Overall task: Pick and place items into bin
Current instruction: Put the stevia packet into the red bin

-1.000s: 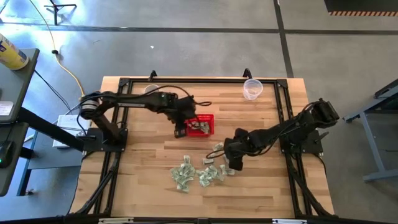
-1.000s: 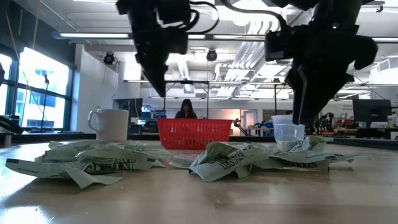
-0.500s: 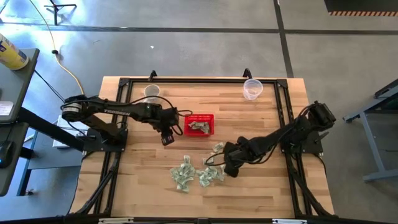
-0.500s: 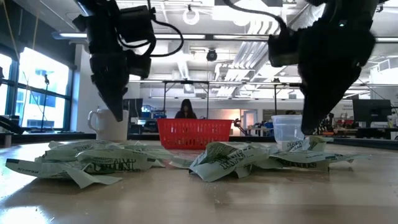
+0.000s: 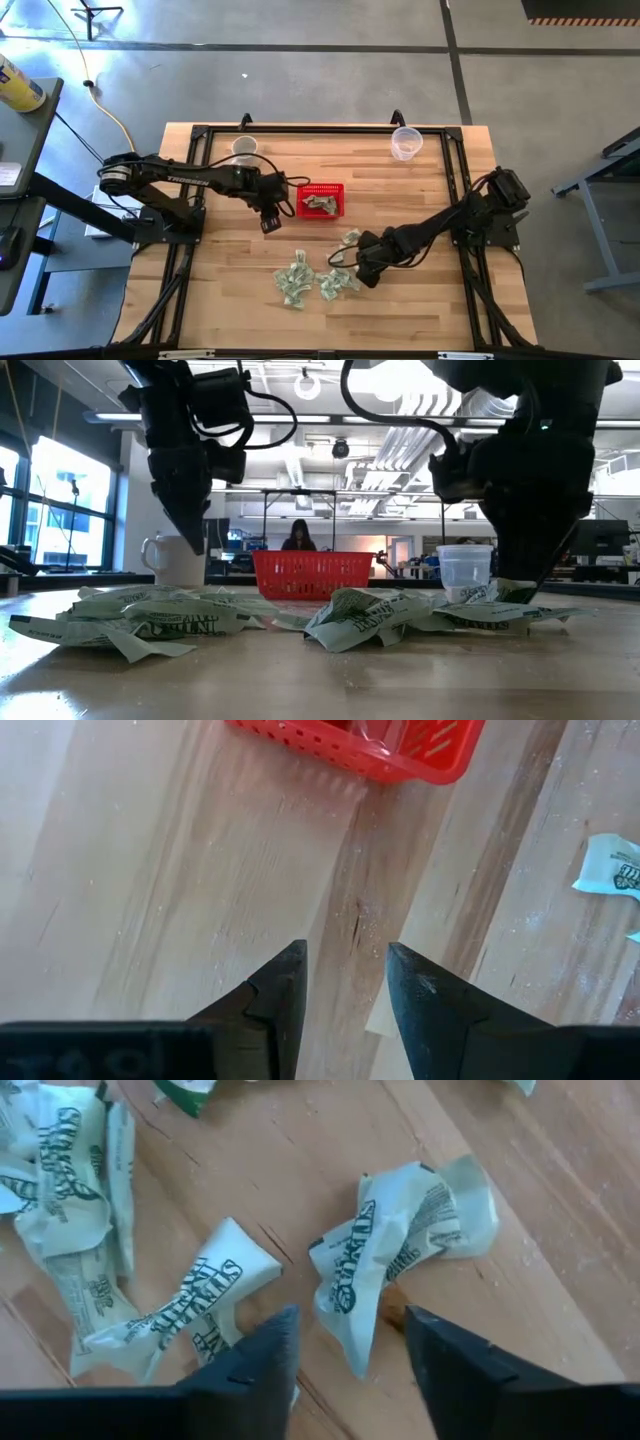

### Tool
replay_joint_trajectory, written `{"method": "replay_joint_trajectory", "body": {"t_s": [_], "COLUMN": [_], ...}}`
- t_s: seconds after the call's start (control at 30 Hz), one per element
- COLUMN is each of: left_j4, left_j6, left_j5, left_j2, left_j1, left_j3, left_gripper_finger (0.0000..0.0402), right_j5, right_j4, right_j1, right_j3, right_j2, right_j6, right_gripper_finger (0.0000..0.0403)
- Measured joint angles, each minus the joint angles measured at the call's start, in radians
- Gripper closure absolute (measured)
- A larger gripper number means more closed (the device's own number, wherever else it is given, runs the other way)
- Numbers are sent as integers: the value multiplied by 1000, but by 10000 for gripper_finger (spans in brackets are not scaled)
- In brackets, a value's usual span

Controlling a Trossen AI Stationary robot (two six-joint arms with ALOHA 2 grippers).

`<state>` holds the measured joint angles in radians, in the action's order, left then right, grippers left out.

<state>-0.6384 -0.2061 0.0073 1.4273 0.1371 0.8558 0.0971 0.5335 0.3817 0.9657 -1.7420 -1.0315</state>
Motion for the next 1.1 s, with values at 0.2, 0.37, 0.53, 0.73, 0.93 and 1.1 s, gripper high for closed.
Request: {"method": "replay_joint_trajectory", "body": {"t_s": [0.2,0.37,0.53,0.73,0.93,1.1], "left_j4": [18,18,17,19,52,49], "left_j6": [18,18,16,15,2,-49], "left_j5": [-1,-3,-3,-3,-3,9], "left_j2": [0,0,0,1,1,1], "left_j1": [0,0,0,0,0,0], "left_j3": [0,0,0,0,0,0], "left_gripper_finger": [227,227,227,227,227,227], "right_j5": [0,-35,-45,5,-29,-189], "right_j4": [0,-1,-33,-3,-127,-361], "right_j1": [-22,-58,-79,-161,-374,-523], "right_j3": [2,2,2,3,3,3], "right_j2": [1,3,78,240,271,184], "right_j6": [-1,-20,-23,-9,144,244], "right_gripper_finger": [347,394,400,402,402,402]}}
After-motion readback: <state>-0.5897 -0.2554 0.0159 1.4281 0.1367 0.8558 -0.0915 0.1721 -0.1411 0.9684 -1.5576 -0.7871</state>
